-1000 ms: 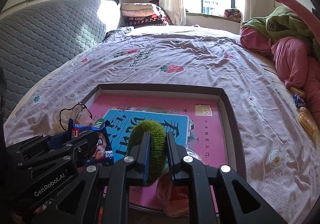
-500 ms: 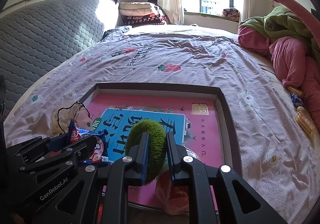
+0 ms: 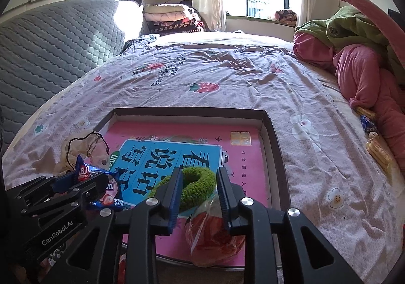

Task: Organize objects
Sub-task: 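Open the right tool to drop the green knitted ring into the tray, then open the left tool to drop the blue snack packet into the tray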

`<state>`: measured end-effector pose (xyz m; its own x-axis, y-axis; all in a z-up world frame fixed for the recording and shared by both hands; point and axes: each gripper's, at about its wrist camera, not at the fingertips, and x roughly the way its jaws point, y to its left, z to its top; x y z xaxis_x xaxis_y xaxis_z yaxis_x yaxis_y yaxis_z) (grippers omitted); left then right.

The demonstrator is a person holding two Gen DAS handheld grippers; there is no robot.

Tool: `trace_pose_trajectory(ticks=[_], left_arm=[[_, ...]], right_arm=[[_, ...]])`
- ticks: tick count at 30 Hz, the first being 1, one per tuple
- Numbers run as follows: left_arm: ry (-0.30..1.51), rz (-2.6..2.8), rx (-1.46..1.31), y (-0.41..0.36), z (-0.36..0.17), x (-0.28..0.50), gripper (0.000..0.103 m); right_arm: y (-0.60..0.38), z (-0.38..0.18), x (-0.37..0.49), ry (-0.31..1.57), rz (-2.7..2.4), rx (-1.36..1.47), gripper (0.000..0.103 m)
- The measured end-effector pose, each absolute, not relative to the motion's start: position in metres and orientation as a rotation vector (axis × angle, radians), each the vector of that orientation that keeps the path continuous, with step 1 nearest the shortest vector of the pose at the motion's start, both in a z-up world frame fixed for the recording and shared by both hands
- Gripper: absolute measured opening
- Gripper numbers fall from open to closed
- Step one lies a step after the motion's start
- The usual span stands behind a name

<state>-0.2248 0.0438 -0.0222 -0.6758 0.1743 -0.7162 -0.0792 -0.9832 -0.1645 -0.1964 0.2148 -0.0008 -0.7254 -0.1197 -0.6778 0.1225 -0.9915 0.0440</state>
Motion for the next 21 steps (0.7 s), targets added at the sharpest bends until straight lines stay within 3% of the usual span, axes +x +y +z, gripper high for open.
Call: trace_pose_trajectory(ticks=[18,21], left_arm=[[-0.182,2.746,-1.187,0.057,-0.021,-0.225,0.038],[-0.163,2.760,-1.176,0.060,-0.019,-0.224,0.043]], right_arm=[[0.223,0.007,-0.192,-0.018,-2.817,1.084,0.028],[0.224,0.007,-0.191,-0.017,-2.819,1.082,0.028]])
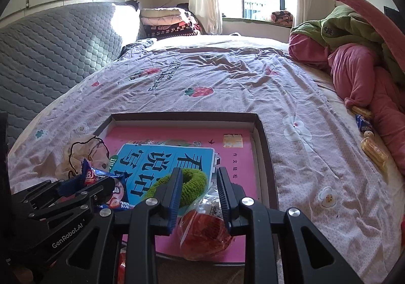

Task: Organize objects
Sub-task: 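Open the left tool to drop the blue snack packet into the tray, then withdraw both tools from the tray back toward the oranges on the bedspread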

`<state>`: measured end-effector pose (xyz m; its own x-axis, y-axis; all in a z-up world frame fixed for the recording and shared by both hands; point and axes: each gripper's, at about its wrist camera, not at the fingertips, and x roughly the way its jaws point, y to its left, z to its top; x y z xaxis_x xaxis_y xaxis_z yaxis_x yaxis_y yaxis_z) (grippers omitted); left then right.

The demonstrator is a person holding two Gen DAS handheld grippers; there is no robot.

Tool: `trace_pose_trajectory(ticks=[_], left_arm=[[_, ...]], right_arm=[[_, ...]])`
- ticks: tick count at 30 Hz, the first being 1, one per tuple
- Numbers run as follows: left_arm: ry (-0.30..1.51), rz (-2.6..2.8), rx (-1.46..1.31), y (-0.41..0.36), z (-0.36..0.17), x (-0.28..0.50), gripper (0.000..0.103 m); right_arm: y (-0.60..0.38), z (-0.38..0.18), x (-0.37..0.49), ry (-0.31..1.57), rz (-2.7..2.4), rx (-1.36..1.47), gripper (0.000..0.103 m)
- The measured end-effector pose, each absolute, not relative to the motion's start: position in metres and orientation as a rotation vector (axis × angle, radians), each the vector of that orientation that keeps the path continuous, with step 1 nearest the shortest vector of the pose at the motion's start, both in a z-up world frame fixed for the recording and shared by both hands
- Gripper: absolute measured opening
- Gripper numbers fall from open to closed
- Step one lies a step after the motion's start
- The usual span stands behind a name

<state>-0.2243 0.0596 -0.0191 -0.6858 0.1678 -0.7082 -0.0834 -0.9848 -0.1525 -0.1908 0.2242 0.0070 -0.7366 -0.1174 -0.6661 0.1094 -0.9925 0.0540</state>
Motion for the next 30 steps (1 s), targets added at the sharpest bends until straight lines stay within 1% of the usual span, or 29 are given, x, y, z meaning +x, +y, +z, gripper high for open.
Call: trace_pose_trajectory(ticks=[2,4,13,18,19,22,25,26,27,30], left_arm=[[-0.155,2.768,-1.164,0.061,-0.017,-0.224,0.050],[-0.158,2.775,-1.152,0.062,-0.015,-0.223,0.053],[-0.174,2.793,-1.096,0.062,-0.003,-0.219,0.055],[-0.185,2.803,-1.064,0.061,0.005,-0.214,0.059],[-0.190,2.802,-1.059,0.060,0.007,-0.214,0.060],[-0.183,2.814,-1.044,0.060,0.010,-0.210,0.063],[-0.175,2.820,-1.033,0.059,0.013,-0.207,0.066],[-0.172,2.823,-1.030,0.059,0.014,-0.206,0.067],[-0.170,2.826,-1.027,0.059,0.015,-0.205,0.068],[-0.167,2.832,-1.012,0.058,0.019,-0.202,0.070]], right_arm=[[0.225,0.008,-0.191,-0.019,-2.820,1.081,0.028],[0.226,0.008,-0.190,-0.019,-2.823,1.079,0.028],[0.226,0.012,-0.190,-0.018,-2.828,1.069,0.028],[0.226,0.014,-0.188,-0.021,-2.831,1.057,0.028],[0.225,0.015,-0.187,-0.021,-2.832,1.055,0.029],[0.225,0.017,-0.186,-0.029,-2.832,1.047,0.035],[0.224,0.019,-0.185,-0.021,-2.832,1.039,0.036],[0.224,0.020,-0.185,-0.017,-2.835,1.036,0.038],[0.224,0.021,-0.184,-0.017,-2.834,1.035,0.042],[0.223,0.022,-0.182,-0.014,-2.833,1.028,0.047]])
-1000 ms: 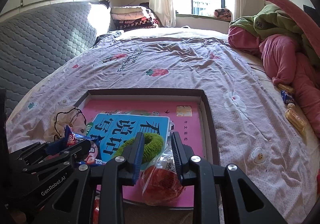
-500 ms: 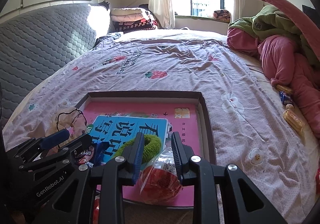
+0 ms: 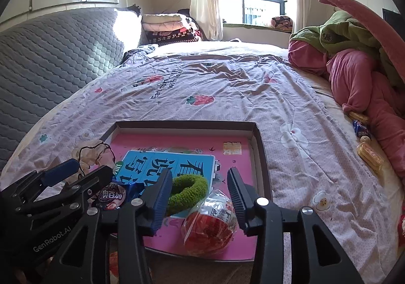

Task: Organize objects
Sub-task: 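Withdraw both tools from the tray back toward the oranges on the bedspread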

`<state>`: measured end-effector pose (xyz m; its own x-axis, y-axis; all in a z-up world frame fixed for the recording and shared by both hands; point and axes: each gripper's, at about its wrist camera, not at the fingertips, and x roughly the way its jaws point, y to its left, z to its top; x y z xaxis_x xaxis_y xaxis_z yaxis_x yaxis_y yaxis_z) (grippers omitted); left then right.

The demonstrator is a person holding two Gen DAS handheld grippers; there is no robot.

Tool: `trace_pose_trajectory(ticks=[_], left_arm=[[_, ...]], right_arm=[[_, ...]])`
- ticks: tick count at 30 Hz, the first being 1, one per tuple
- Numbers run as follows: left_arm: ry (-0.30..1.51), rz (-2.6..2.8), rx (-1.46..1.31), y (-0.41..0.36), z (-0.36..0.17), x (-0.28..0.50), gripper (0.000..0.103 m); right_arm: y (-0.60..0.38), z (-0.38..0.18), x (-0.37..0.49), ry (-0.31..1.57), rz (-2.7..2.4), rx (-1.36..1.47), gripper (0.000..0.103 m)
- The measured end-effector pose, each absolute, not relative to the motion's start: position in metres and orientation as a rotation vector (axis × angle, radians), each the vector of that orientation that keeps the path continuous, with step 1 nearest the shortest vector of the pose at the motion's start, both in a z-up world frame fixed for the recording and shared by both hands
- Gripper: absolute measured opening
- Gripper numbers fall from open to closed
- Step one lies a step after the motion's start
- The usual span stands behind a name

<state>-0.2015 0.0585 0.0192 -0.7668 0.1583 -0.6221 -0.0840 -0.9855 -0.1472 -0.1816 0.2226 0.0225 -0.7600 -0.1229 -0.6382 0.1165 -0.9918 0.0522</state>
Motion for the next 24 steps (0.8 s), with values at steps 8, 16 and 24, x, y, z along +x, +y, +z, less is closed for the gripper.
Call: trace_pose_trajectory(ticks=[8,16,24], left_arm=[[-0.127,2.861,-0.962,0.058,0.031,-0.186,0.075],[-0.074,2.895,-0.907,0.056,0.044,-0.165,0.075],[-0.048,2.919,-0.878,0.052,0.054,-0.145,0.076]], right_arm=[[0.222,0.032,-0.172,-0.004,-2.841,0.987,0.053],[0.223,0.048,-0.157,-0.015,-2.850,0.916,0.062],[0.221,0.062,-0.143,-0.018,-2.836,0.858,0.066]])
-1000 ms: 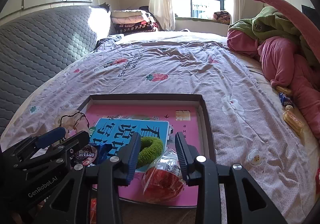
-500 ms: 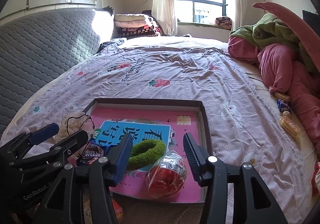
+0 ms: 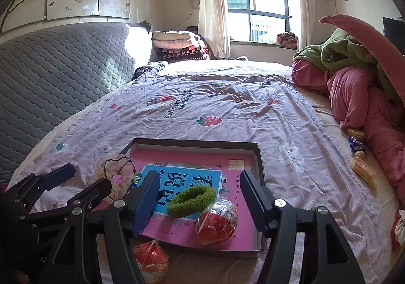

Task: Organize objects
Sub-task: 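Withdraw both tools from the tray back toward the oranges on the bedspread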

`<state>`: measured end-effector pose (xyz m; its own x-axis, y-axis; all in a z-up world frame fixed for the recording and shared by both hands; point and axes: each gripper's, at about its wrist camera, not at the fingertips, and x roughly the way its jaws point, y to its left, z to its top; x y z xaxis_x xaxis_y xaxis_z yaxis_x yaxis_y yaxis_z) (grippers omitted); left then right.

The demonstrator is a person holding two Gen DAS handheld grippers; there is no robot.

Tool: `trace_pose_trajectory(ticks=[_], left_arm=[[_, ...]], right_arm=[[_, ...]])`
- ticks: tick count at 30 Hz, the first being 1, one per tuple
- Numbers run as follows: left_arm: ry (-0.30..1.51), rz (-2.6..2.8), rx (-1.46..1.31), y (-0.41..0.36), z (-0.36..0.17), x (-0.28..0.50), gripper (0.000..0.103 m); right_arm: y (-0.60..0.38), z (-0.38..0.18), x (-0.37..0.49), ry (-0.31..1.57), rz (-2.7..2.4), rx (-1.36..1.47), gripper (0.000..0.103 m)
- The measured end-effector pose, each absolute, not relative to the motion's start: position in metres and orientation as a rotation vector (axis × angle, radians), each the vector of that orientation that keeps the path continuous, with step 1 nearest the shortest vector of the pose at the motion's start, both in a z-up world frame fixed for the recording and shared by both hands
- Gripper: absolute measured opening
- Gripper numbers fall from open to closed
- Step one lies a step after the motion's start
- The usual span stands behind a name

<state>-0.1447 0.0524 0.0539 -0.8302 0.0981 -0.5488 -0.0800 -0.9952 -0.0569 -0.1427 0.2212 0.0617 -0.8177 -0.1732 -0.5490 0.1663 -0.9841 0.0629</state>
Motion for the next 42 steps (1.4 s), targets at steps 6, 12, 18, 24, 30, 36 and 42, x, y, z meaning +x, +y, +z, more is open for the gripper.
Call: trace_pose_trajectory(ticks=[6,12,18,24,30,36,42], left_arm=[[-0.041,2.929,-0.847,0.052,0.061,-0.132,0.076],[-0.035,2.922,-0.826,0.056,0.066,-0.120,0.076],[-0.016,2.915,-0.839,0.061,0.065,-0.114,0.077],[-0.021,2.909,-0.845,0.064,0.062,-0.110,0.077],[-0.013,2.885,-0.855,0.069,0.058,-0.101,0.077],[0.011,2.869,-0.860,0.076,0.054,-0.093,0.077],[0.017,2.851,-0.886,0.078,0.046,-0.086,0.077]], right_arm=[[0.219,0.070,-0.133,-0.015,-2.831,0.817,0.068],[0.220,0.077,-0.124,-0.036,-2.817,0.787,0.074],[0.222,0.079,-0.117,-0.033,-2.805,0.781,0.075],[0.226,0.078,-0.107,-0.012,-2.801,0.785,0.075],[0.230,0.074,-0.101,0.020,-2.798,0.801,0.076],[0.237,0.070,-0.096,0.033,-2.802,0.817,0.076],[0.246,0.064,-0.091,0.023,-2.802,0.837,0.076]])
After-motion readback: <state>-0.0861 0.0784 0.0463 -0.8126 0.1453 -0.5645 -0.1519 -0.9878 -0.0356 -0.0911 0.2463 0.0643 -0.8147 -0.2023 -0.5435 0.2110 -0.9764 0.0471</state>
